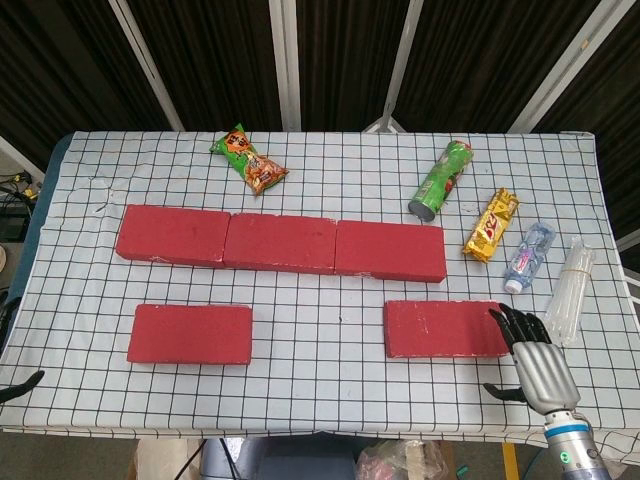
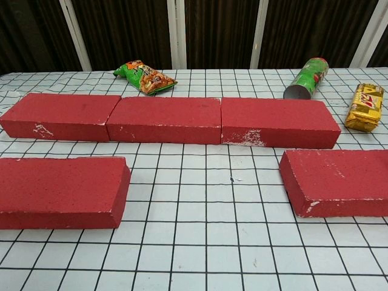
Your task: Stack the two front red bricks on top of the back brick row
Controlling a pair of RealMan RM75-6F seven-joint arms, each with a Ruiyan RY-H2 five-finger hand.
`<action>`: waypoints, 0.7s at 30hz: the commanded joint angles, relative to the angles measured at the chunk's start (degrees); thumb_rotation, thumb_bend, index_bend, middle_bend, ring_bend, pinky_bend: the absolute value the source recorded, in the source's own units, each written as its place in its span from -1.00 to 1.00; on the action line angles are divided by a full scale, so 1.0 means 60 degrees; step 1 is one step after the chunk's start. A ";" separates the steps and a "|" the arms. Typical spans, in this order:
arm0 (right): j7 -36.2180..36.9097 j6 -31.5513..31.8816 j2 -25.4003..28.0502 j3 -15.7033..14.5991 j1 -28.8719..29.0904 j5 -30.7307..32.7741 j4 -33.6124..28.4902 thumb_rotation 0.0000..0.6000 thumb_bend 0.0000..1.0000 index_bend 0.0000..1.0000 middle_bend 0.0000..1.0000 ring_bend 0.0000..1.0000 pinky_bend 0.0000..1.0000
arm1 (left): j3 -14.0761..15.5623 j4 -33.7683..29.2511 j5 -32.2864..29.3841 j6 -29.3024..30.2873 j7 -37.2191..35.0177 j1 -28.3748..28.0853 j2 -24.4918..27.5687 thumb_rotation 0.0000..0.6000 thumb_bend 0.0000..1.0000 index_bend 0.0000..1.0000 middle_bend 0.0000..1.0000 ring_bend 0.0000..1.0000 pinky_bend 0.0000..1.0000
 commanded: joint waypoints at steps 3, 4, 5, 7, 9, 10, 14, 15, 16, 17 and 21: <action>-0.1142 -0.1295 0.0699 0.0723 0.1213 0.2042 -0.1185 1.00 -0.73 -0.96 -1.00 -1.00 -1.00 | 0.0000 -0.0015 -0.0036 -0.0057 0.0049 -0.0021 0.0009 1.00 -1.00 -0.84 -1.00 -1.00 -1.00; -0.1247 -0.1389 0.0714 0.0771 0.1326 0.2254 -0.1224 1.00 -0.73 -0.97 -1.00 -1.00 -1.00 | 0.0002 -0.0013 -0.0025 -0.0057 0.0050 -0.0023 0.0011 1.00 -1.00 -0.84 -1.00 -1.00 -1.00; -0.1438 -0.1520 0.0713 0.0848 0.1516 0.2596 -0.1267 1.00 -0.73 -0.97 -1.00 -1.00 -1.00 | 0.0005 -0.0002 0.0004 -0.0047 0.0042 -0.0026 0.0011 1.00 -1.00 -0.84 -1.00 -1.00 -1.00; -0.1790 -0.1680 0.0625 0.0973 0.1856 0.3289 -0.1320 1.00 -0.73 -0.97 -1.00 -1.00 -1.00 | 0.0000 0.0023 0.0019 -0.0028 0.0031 -0.0025 0.0004 1.00 -1.00 -0.84 -1.00 -1.00 -1.00; -0.2181 -0.1835 0.0492 0.1068 0.2236 0.4029 -0.1308 1.00 -0.73 -0.97 -1.00 -1.00 -1.00 | -0.0014 0.0035 -0.0024 -0.0042 0.0043 -0.0028 -0.0005 1.00 -1.00 -0.84 -1.00 -1.00 -1.00; -0.2399 -0.1904 0.0418 0.1104 0.2441 0.4406 -0.1279 1.00 -0.73 -0.97 -1.00 -1.00 -1.00 | -0.0025 0.0037 -0.0054 -0.0061 0.0051 -0.0037 -0.0008 1.00 -1.00 -0.84 -1.00 -1.00 -1.00; -0.3323 -0.2058 0.0135 0.1146 0.3255 0.5859 -0.1130 1.00 -0.73 -0.97 -1.00 -1.00 -1.00 | -0.0065 0.0034 -0.0157 -0.0114 0.0053 -0.0060 0.0002 1.00 -1.00 -0.84 -1.00 -1.00 -1.00; -0.3551 -0.2041 0.0062 0.1145 0.3458 0.6235 -0.1117 1.00 -0.73 -0.97 -1.00 -1.00 -1.00 | -0.0077 0.0037 -0.0173 -0.0112 0.0047 -0.0062 0.0005 1.00 -1.00 -0.84 -1.00 -1.00 -1.00; -0.3775 -0.2019 -0.0016 0.1136 0.3662 0.6603 -0.1105 1.00 -0.73 -0.97 -1.00 -1.00 -1.00 | -0.0088 0.0042 -0.0187 -0.0110 0.0039 -0.0064 0.0006 1.00 -1.00 -0.85 -1.00 -1.00 -1.00; -0.3969 -0.1975 -0.0082 0.1122 0.3843 0.6939 -0.1107 1.00 -0.73 -0.97 -1.00 -1.00 -1.00 | -0.0098 0.0050 -0.0205 -0.0114 0.0033 -0.0068 0.0006 1.00 -1.00 -0.85 -1.00 -1.00 -1.00; -0.4590 -0.1858 -0.0285 0.1049 0.4493 0.8113 -0.1115 1.00 -0.73 -0.97 -1.00 -1.00 -1.00 | -0.0131 0.0075 -0.0266 -0.0168 -0.0012 -0.0100 0.0015 1.00 -1.00 -0.85 -1.00 -1.00 -1.00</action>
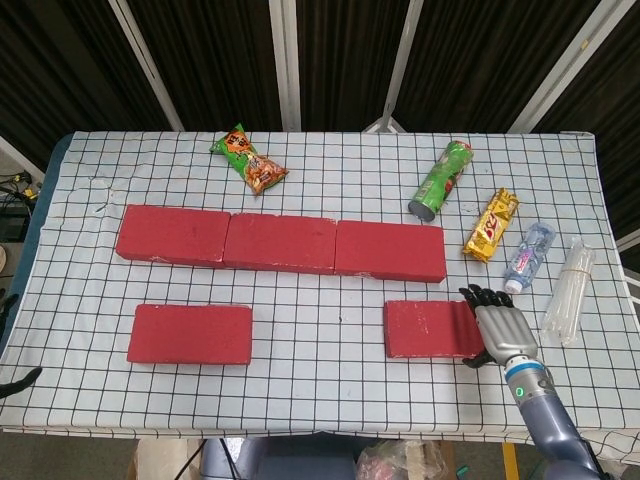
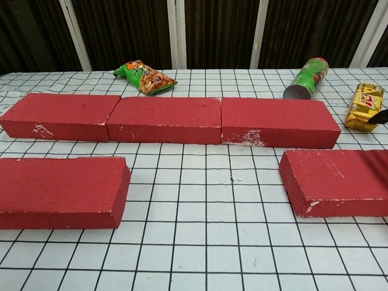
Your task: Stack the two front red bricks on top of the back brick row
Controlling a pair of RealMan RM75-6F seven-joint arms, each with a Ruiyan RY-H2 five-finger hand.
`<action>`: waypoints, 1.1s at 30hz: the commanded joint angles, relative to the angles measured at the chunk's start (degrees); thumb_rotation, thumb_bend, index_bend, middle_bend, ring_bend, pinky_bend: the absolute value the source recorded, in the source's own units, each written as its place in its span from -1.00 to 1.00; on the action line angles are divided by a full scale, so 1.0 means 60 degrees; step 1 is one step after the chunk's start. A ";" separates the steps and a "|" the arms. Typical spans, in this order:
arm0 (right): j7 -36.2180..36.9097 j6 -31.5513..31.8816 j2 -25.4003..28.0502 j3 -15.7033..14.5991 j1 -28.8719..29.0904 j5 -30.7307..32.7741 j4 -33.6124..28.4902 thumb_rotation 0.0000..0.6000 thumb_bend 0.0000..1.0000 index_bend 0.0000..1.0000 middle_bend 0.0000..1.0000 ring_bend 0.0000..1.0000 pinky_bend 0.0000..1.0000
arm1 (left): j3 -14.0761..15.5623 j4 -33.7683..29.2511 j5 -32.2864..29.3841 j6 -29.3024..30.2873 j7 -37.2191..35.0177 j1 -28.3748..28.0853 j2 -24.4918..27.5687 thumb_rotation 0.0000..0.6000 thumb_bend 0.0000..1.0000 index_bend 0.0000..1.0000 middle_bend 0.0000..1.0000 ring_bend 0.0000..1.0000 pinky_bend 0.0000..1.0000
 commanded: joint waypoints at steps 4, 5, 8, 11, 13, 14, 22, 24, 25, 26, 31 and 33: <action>-0.1152 0.0222 -0.0470 -0.0040 0.1360 0.2103 0.0021 1.00 -0.73 -0.98 -1.00 -1.00 -1.00 | -0.0046 0.0035 -0.0065 -0.0025 -0.0069 -0.0025 0.0021 1.00 -1.00 -0.85 -1.00 -1.00 -1.00; -0.1254 0.0274 -0.0510 -0.0068 0.1489 0.2302 0.0012 1.00 -0.73 -0.98 -1.00 -1.00 -1.00 | -0.0051 0.0038 -0.0076 -0.0025 -0.0084 -0.0025 0.0027 1.00 -1.00 -0.85 -1.00 -1.00 -1.00; -0.1475 0.0413 -0.0647 -0.0131 0.1808 0.2788 -0.0011 1.00 -0.73 -0.99 -1.00 -1.00 -1.00 | -0.0060 0.0045 -0.0096 -0.0028 -0.0111 -0.0027 0.0040 1.00 -1.00 -0.85 -1.00 -1.00 -1.00; -0.1589 0.0511 -0.0815 -0.0189 0.2086 0.3184 0.0007 1.00 -0.73 -0.99 -1.00 -1.00 -1.00 | -0.0054 0.0032 -0.0100 -0.0021 -0.0123 -0.0017 0.0055 1.00 -1.00 -0.85 -1.00 -1.00 -1.00; -0.1633 0.0560 -0.0921 -0.0238 0.2234 0.3352 0.0051 1.00 -0.73 -0.98 -1.00 -1.00 -1.00 | -0.0051 0.0029 -0.0087 0.0002 -0.0144 -0.0006 0.0064 1.00 -1.00 -0.85 -1.00 -1.00 -1.00; -0.1645 0.0585 -0.0964 -0.0265 0.2295 0.3420 0.0071 1.00 -0.73 -0.98 -1.00 -1.00 -1.00 | -0.0049 0.0029 -0.0084 0.0008 -0.0152 -0.0003 0.0068 1.00 -1.00 -0.85 -1.00 -1.00 -1.00; -0.1503 0.0713 -0.1291 -0.0497 0.2557 0.3565 0.0344 1.00 -0.73 -0.98 -1.00 -1.00 -1.00 | -0.0060 0.0036 -0.0111 -0.0008 -0.0176 -0.0011 0.0077 1.00 -1.00 -0.85 -1.00 -1.00 -1.00; -0.1416 0.0740 -0.1387 -0.0540 0.2571 0.3479 0.0451 1.00 -0.73 -0.98 -1.00 -1.00 -1.00 | -0.0057 0.0030 -0.0105 -0.0012 -0.0166 -0.0015 0.0077 1.00 -1.00 -0.85 -1.00 -1.00 -1.00; -0.1387 0.0756 -0.1432 -0.0570 0.2577 0.3440 0.0504 1.00 -0.73 -0.98 -1.00 -1.00 -1.00 | -0.0058 0.0030 -0.0105 -0.0006 -0.0164 -0.0013 0.0077 1.00 -1.00 -0.85 -1.00 -1.00 -1.00; -0.1366 0.0763 -0.1469 -0.0600 0.2588 0.3424 0.0547 1.00 -0.73 -0.99 -1.00 -1.00 -1.00 | -0.0060 0.0030 -0.0107 0.0001 -0.0162 -0.0011 0.0075 1.00 -1.00 -0.84 -1.00 -1.00 -1.00; -0.1280 0.0736 -0.1589 -0.0728 0.2665 0.3457 0.0758 1.00 -0.73 -0.98 -1.00 -1.00 -1.00 | -0.0086 0.0023 -0.0165 -0.0010 -0.0102 -0.0021 0.0053 1.00 -1.00 -0.84 -1.00 -1.00 -1.00; -0.1240 0.0732 -0.1633 -0.0770 0.2682 0.3471 0.0842 1.00 -0.73 -0.98 -1.00 -1.00 -1.00 | -0.0090 0.0015 -0.0183 -0.0030 -0.0061 -0.0033 0.0040 1.00 -1.00 -0.85 -1.00 -1.00 -1.00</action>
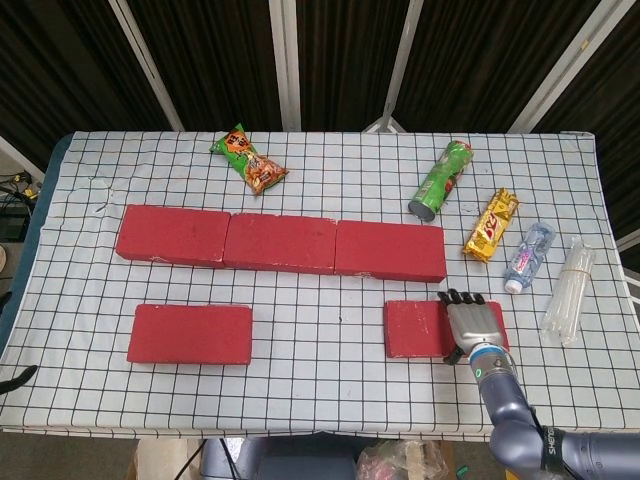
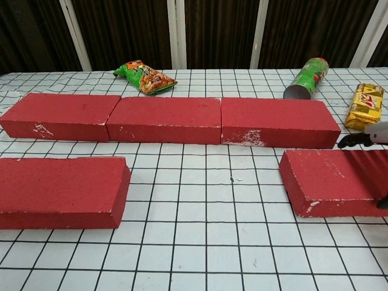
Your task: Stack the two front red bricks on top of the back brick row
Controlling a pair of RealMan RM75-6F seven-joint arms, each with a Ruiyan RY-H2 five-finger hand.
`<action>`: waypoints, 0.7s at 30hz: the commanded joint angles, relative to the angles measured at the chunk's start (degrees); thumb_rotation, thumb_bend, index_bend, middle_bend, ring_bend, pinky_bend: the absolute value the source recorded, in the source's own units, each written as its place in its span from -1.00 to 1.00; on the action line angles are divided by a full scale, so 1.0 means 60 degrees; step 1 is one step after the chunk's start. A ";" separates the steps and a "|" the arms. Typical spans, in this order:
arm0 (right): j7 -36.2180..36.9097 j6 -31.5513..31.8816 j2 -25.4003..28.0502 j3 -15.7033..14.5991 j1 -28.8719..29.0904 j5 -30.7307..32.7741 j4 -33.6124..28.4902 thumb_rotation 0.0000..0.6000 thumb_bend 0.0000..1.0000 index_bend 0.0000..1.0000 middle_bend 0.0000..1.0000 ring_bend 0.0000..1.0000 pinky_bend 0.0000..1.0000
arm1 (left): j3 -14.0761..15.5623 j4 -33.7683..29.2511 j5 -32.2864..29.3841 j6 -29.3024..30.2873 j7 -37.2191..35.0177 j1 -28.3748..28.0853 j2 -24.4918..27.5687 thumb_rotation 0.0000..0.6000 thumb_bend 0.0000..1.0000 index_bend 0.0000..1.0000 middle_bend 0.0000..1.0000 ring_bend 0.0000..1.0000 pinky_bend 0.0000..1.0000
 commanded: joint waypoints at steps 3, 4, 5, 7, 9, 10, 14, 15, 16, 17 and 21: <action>0.0055 0.0025 -0.0103 -0.0115 0.0053 0.0010 0.0173 1.00 -0.73 -0.98 -0.98 -1.00 -1.00 | -0.0005 -0.0022 -0.0024 -0.0037 0.0081 -0.0023 -0.0025 1.00 -1.00 -0.84 -1.00 -1.00 -1.00; 0.0067 0.0039 -0.0120 -0.0133 0.0059 -0.0002 0.0198 1.00 -0.73 -0.96 -0.96 -1.00 -1.00 | -0.0009 -0.0030 -0.0030 -0.0032 0.0098 -0.0023 -0.0030 1.00 -1.00 -0.84 -1.00 -1.00 -1.00; 0.0086 0.0052 -0.0135 -0.0147 0.0062 -0.0025 0.0220 1.00 -0.73 -0.94 -0.91 -1.00 -1.00 | -0.0011 -0.0033 -0.0036 -0.0029 0.0106 -0.0022 -0.0032 1.00 -1.00 -0.84 -1.00 -1.00 -1.00; 0.0138 0.0099 -0.0174 -0.0167 0.0057 -0.0112 0.0274 1.00 -0.73 -0.86 -0.78 -1.00 -1.00 | -0.0018 -0.0046 -0.0055 -0.0027 0.0132 -0.0023 -0.0041 1.00 -1.00 -0.84 -1.00 -1.00 -1.00; 0.0171 0.0160 -0.0230 -0.0213 0.0045 -0.0258 0.0338 1.00 -0.73 -0.76 -0.66 -1.00 -1.00 | -0.0023 -0.0061 -0.0078 -0.0039 0.0163 -0.0028 -0.0046 1.00 -1.00 -0.84 -1.00 -1.00 -1.00; 0.0176 0.0162 -0.0249 -0.0248 0.0044 -0.0328 0.0363 1.00 -0.73 -0.72 -0.62 -1.00 -1.00 | -0.0025 -0.0068 -0.0085 -0.0047 0.0177 -0.0033 -0.0047 1.00 -1.00 -0.83 -1.00 -1.00 -1.00; 0.0312 0.0181 -0.0295 -0.0320 -0.0019 -0.0658 0.0481 1.00 -0.73 -0.54 -0.50 -0.92 -1.00 | -0.0030 -0.0088 -0.0115 -0.0076 0.0188 -0.0045 -0.0044 1.00 -1.00 -0.83 -1.00 -1.00 -1.00; 0.0356 0.0216 -0.0302 -0.0320 -0.0039 -0.0738 0.0479 1.00 -0.73 -0.49 -0.48 -0.91 -1.00 | -0.0034 -0.0089 -0.0124 -0.0081 0.0187 -0.0049 -0.0041 1.00 -1.00 -0.83 -1.00 -1.00 -1.00; 0.0399 0.0261 -0.0299 -0.0323 -0.0062 -0.0835 0.0460 1.00 -0.73 -0.47 -0.47 -0.90 -1.00 | -0.0036 -0.0092 -0.0132 -0.0087 0.0187 -0.0051 -0.0038 1.00 -1.00 -0.82 -1.00 -1.00 -1.00; 0.0424 0.0297 -0.0288 -0.0320 -0.0073 -0.0907 0.0433 1.00 -0.73 -0.43 -0.46 -0.89 -1.00 | -0.0038 -0.0095 -0.0140 -0.0091 0.0190 -0.0053 -0.0037 1.00 -1.00 -0.82 -1.00 -1.00 -1.00; 0.0535 0.0436 -0.0081 -0.0244 -0.0098 -0.1160 0.0136 1.00 -0.73 -0.38 -0.46 -0.89 -1.00 | -0.0043 -0.0107 -0.0164 -0.0113 0.0174 -0.0062 -0.0021 1.00 -1.00 -0.82 -1.00 -1.00 -1.00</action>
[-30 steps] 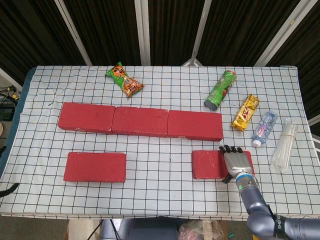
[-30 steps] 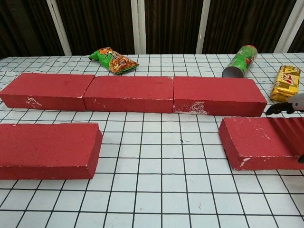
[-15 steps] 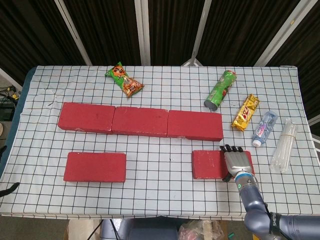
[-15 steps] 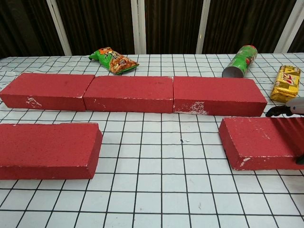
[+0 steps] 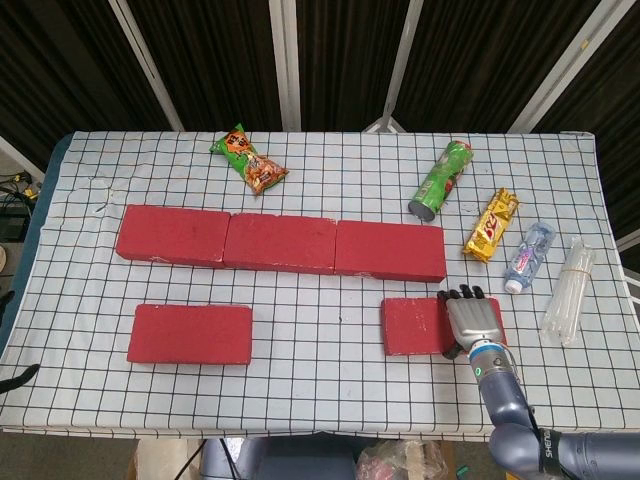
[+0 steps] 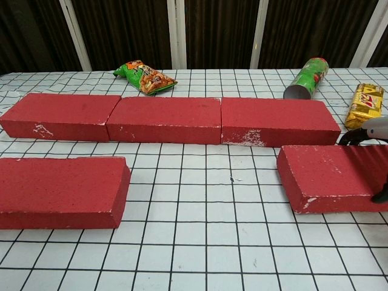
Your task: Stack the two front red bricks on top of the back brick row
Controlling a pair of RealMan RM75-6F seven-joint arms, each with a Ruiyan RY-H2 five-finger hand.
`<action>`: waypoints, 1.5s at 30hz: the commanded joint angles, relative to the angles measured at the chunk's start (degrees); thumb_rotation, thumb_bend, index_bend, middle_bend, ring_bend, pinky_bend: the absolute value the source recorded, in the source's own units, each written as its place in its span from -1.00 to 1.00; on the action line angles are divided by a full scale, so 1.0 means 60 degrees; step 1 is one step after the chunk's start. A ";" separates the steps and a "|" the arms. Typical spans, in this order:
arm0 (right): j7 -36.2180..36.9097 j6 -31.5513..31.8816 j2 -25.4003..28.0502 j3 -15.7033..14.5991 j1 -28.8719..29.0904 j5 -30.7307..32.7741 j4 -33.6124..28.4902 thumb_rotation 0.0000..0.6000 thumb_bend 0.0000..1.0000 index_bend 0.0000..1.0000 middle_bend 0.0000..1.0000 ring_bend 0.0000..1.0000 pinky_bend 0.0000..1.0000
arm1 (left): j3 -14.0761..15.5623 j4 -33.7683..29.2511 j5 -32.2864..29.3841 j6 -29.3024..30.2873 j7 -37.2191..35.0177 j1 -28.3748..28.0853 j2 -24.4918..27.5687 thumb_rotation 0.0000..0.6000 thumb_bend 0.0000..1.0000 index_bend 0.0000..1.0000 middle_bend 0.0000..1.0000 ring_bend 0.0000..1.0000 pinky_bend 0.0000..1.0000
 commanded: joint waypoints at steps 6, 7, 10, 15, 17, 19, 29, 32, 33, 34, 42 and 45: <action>0.0114 0.0355 0.1039 0.0520 0.0168 -0.0106 -0.0936 1.00 -0.73 -0.38 -0.46 -0.89 -1.00 | -0.0064 0.0032 -0.0136 -0.0054 -0.0126 -0.0024 0.0031 1.00 -1.00 -0.82 -1.00 -1.00 -1.00; 0.0036 0.0414 0.1198 0.0657 0.0278 0.0027 -0.1056 1.00 -0.73 -0.38 -0.46 -0.89 -1.00 | -0.0080 0.0041 -0.0185 -0.0084 -0.0139 -0.0035 0.0033 1.00 -1.00 -0.82 -1.00 -1.00 -1.00; -0.0234 0.0459 0.1658 0.1290 0.0812 0.0726 -0.1321 1.00 -0.73 -0.38 -0.46 -0.89 -1.00 | -0.0137 0.0054 -0.0366 -0.0220 -0.0154 -0.0090 0.0036 1.00 -1.00 -0.82 -1.00 -1.00 -1.00; -0.1508 0.0417 0.1695 0.2535 0.2603 0.3278 -0.0781 1.00 -0.73 -0.38 -0.46 -0.89 -1.00 | -0.0246 0.0078 -0.0691 -0.0428 -0.0137 -0.0181 0.0027 1.00 -1.00 -0.82 -1.00 -1.00 -1.00; -0.1986 0.0301 0.1420 0.2880 0.3280 0.4274 -0.0332 1.00 -0.73 -0.38 -0.46 -0.89 -1.00 | -0.0279 0.0086 -0.0793 -0.0483 -0.0095 -0.0211 0.0008 1.00 -1.00 -0.82 -1.00 -1.00 -1.00; -0.2480 0.0042 0.0964 0.3241 0.4029 0.5427 0.0410 1.00 -0.73 -0.38 -0.46 -0.89 -1.00 | -0.0309 0.0104 -0.0918 -0.0582 -0.0006 -0.0261 -0.0022 1.00 -1.00 -0.82 -1.00 -1.00 -1.00; -0.4856 -0.0629 -0.1651 0.4106 0.6588 0.8582 0.4676 1.00 -0.73 -0.38 -0.46 -0.89 -1.00 | -0.0480 0.0234 -0.1440 -0.0906 0.0191 -0.0451 -0.0120 1.00 -1.00 -0.82 -1.00 -1.00 -1.00; -0.5399 -0.0665 -0.2235 0.4308 0.6932 0.9029 0.5618 1.00 -0.73 -0.38 -0.46 -0.88 -1.00 | -0.0543 0.0279 -0.1628 -0.0987 0.0232 -0.0497 -0.0148 1.00 -1.00 -0.82 -1.00 -1.00 -1.00; -0.5539 -0.0688 -0.2389 0.4389 0.7006 0.9144 0.5883 1.00 -0.73 -0.38 -0.46 -0.88 -1.00 | -0.0558 0.0293 -0.1677 -0.1016 0.0241 -0.0512 -0.0153 1.00 -1.00 -0.82 -1.00 -1.00 -1.00; -0.5703 -0.0736 -0.2581 0.4496 0.7079 0.9259 0.6211 1.00 -0.73 -0.38 -0.46 -0.89 -1.00 | -0.0579 0.0304 -0.1740 -0.1051 0.0246 -0.0530 -0.0155 1.00 -1.00 -0.82 -1.00 -1.00 -1.00; -0.6589 -0.0715 -0.3541 0.4976 0.7288 0.9553 0.7570 1.00 -0.73 -0.38 -0.46 -0.89 -1.00 | -0.0645 0.0362 -0.1961 -0.1184 0.0216 -0.0600 -0.0137 1.00 -1.00 -0.82 -1.00 -1.00 -1.00; -0.6841 -0.0679 -0.3828 0.5144 0.7294 0.9557 0.7966 1.00 -0.73 -0.38 -0.46 -0.89 -1.00 | -0.0655 0.0377 -0.1989 -0.1203 0.0169 -0.0610 -0.0129 1.00 -1.00 -0.82 -1.00 -1.00 -1.00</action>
